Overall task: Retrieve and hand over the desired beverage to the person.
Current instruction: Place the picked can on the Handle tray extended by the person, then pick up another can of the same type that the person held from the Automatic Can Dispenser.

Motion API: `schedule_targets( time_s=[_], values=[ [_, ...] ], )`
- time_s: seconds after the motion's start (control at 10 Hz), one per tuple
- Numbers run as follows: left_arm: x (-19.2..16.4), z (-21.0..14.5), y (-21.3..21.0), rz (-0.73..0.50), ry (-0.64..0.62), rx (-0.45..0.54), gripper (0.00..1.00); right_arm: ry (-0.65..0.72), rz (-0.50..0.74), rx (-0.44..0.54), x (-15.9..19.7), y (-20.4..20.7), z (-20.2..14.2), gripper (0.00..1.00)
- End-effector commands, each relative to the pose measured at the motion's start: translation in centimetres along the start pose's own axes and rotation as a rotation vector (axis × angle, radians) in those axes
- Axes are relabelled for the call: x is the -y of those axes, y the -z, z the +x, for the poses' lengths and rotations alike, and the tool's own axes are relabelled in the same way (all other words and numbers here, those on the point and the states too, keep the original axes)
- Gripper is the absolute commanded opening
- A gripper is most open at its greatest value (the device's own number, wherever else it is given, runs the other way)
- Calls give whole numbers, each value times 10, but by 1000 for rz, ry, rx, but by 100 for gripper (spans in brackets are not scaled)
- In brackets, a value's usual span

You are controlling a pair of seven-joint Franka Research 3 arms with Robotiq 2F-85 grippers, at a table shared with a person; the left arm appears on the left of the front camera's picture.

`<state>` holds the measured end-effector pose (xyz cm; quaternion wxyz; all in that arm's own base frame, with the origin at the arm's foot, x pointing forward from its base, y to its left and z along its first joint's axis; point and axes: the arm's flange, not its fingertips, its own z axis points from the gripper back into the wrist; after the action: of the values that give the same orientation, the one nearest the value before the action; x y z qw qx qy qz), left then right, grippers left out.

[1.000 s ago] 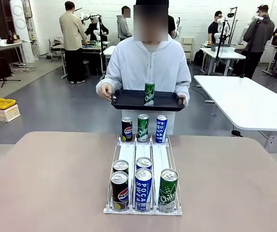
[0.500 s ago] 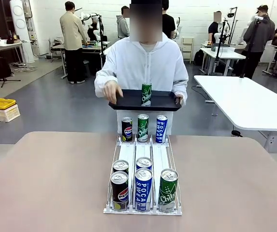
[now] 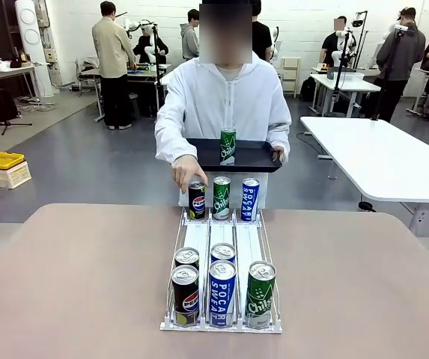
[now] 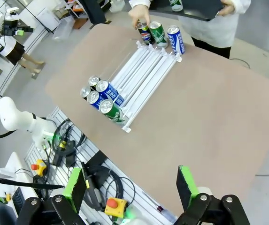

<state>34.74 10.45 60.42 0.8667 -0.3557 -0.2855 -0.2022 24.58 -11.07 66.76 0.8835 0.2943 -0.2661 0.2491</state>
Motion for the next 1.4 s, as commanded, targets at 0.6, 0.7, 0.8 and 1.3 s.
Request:
schedule_targets(
  time_s=[0.6,0.7,0.8,1.3],
  values=[
    [-1,-1,0,-15,17,12,100,-16,19,5,1,0,2,100],
    [-1,-1,0,-15,17,12,100,-16,19,5,1,0,2,100],
    [-1,-1,0,-15,17,12,100,-16,19,5,1,0,2,100],
    [-1,-1,0,-15,17,12,100,-16,19,5,1,0,2,100]
  ],
)
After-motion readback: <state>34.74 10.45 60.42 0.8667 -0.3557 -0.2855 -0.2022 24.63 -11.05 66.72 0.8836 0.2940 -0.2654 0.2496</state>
